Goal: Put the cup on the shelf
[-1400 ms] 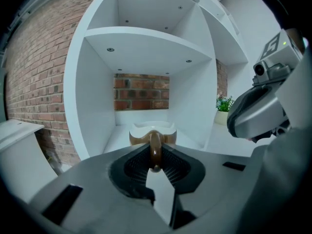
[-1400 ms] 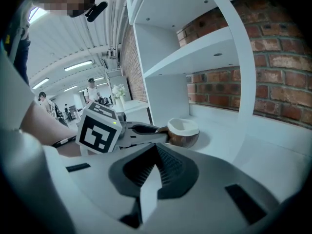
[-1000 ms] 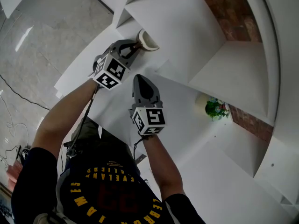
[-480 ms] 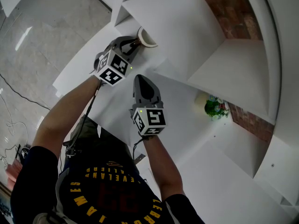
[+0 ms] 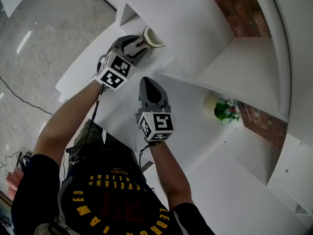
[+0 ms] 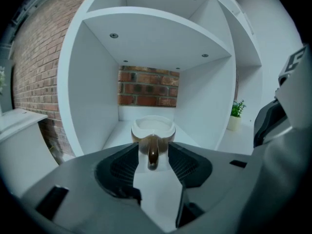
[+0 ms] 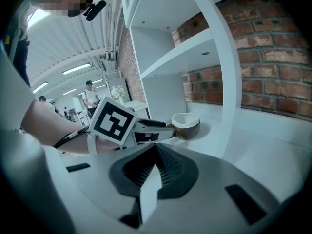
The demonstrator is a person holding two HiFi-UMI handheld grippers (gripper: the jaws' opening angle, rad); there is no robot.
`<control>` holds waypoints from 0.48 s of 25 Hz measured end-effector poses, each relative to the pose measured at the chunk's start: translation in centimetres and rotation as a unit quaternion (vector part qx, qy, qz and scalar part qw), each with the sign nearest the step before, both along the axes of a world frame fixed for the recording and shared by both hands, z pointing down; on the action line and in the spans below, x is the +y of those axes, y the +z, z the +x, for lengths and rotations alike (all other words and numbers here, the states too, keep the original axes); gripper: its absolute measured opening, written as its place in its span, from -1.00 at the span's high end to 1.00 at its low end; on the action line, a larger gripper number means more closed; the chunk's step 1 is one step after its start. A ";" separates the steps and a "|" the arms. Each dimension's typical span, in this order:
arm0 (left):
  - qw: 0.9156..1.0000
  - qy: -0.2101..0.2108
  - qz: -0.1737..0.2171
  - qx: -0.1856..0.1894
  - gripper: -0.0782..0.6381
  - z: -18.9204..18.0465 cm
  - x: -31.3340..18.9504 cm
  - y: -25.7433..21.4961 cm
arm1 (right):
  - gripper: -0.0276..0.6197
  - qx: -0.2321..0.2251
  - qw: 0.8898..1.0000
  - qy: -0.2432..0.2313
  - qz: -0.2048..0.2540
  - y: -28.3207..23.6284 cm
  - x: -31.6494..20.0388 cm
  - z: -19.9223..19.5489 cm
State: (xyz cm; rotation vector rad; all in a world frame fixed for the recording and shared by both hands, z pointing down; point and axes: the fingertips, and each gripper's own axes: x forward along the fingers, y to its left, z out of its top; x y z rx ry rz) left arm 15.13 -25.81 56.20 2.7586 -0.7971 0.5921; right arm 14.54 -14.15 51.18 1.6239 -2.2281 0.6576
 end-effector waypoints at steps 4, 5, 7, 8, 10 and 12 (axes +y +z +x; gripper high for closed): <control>0.999 -0.021 -0.029 0.020 0.30 -1.4 0.8 -1.2 | 0.90 -0.004 1.000 0.005 0.000 0.1 0.4 0.6; 0.999 -0.025 -0.032 0.025 0.30 -1.6 1.2 -1.6 | 0.90 -0.007 1.000 0.008 0.000 0.1 0.5 0.8; 0.998 -0.028 -0.035 0.032 0.30 -2.3 2.1 -2.4 | 0.90 -0.013 1.000 0.012 0.003 -0.1 0.6 0.9; 0.998 -0.028 -0.037 0.033 0.30 -2.5 2.6 -2.8 | 0.90 -0.016 1.000 0.014 0.005 -0.2 0.6 0.9; 0.998 -0.025 -0.039 0.035 0.30 -2.8 3.8 -3.7 | 0.90 -0.020 1.000 0.017 0.010 -0.7 0.8 0.9; 0.998 -0.022 -0.041 0.040 0.30 -2.9 5.1 -4.6 | 0.90 -0.023 0.999 0.020 0.014 -1.1 1.1 1.0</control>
